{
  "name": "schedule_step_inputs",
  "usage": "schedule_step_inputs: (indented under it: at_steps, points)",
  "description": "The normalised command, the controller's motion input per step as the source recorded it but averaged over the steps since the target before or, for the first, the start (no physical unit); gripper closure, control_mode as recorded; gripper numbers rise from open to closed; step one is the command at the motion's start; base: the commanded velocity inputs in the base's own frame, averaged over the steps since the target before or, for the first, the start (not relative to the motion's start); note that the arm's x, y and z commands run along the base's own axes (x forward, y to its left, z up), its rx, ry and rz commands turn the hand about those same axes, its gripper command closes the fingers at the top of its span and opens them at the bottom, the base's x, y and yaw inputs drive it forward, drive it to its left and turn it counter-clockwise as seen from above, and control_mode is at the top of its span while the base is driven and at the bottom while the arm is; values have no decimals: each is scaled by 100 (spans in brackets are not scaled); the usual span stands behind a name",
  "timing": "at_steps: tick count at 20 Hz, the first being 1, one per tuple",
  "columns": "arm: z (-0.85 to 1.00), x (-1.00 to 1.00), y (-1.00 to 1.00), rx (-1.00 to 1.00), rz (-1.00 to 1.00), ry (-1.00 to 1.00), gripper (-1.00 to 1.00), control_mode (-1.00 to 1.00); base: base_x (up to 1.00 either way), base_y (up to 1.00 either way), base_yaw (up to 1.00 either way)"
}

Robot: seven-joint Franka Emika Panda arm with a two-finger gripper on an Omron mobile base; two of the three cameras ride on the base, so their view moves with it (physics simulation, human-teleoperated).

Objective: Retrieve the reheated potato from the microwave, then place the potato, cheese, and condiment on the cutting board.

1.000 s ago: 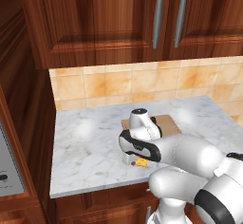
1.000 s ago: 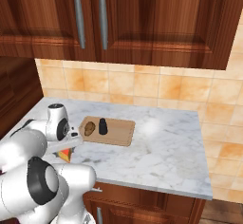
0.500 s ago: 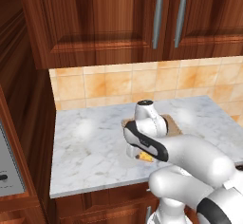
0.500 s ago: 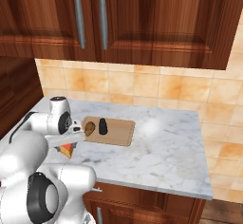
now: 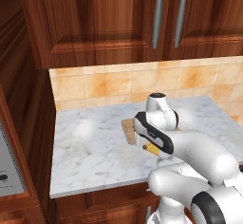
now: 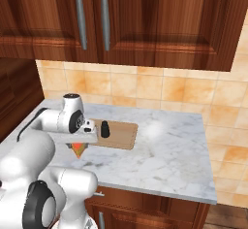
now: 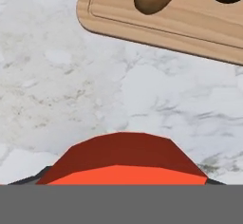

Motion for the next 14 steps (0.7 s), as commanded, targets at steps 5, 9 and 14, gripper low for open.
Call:
schedule_step_inputs:
  at_steps: [5, 9, 14]
  points:
    - [13, 34, -37, -1, -32, 3, 100, -100, 0, 0, 0]
    - [5, 34, -40, -1, -27, 6, 100, -100, 0, 0, 0]
    - [5, 33, -41, -1, -19, 10, 100, -100, 0, 0, 0]
